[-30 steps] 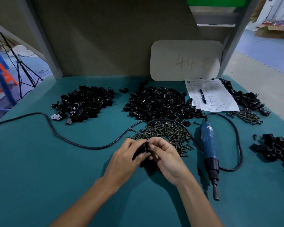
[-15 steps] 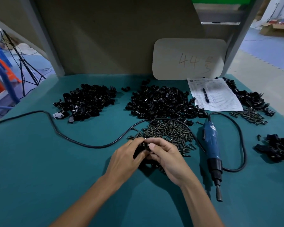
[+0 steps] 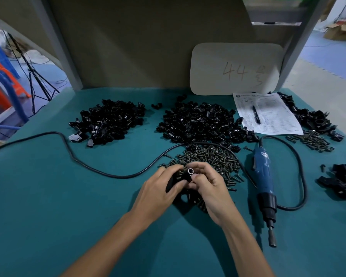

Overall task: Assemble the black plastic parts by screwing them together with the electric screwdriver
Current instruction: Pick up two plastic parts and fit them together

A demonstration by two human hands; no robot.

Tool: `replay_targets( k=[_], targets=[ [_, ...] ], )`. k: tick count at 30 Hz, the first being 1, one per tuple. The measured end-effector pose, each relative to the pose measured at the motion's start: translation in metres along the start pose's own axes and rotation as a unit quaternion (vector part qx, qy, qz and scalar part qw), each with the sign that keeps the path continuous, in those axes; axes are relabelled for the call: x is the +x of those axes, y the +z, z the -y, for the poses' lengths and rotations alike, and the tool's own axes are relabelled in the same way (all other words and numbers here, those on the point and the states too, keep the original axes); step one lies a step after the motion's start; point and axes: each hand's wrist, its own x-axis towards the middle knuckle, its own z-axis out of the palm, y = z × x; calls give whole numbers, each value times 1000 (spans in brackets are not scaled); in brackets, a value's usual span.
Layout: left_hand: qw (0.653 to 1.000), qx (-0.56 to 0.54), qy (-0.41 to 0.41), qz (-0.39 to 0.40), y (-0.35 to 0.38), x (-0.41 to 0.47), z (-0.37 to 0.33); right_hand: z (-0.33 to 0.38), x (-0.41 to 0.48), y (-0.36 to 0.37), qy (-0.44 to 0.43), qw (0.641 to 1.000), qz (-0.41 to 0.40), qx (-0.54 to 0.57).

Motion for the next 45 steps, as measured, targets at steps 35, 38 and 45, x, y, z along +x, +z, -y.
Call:
replay_targets(
  k=[35, 38, 45],
  targets=[
    [998, -58, 18, 33, -3, 1, -2, -4, 1, -1, 4, 1000, 28, -6],
    [998, -50, 10, 31, -2, 1, 0, -4, 2, -3, -15, 1000, 3, -25],
    [999, -27, -5, 37, 1, 1, 4, -1, 13, -24, -69, 813, -80, -572]
  ],
)
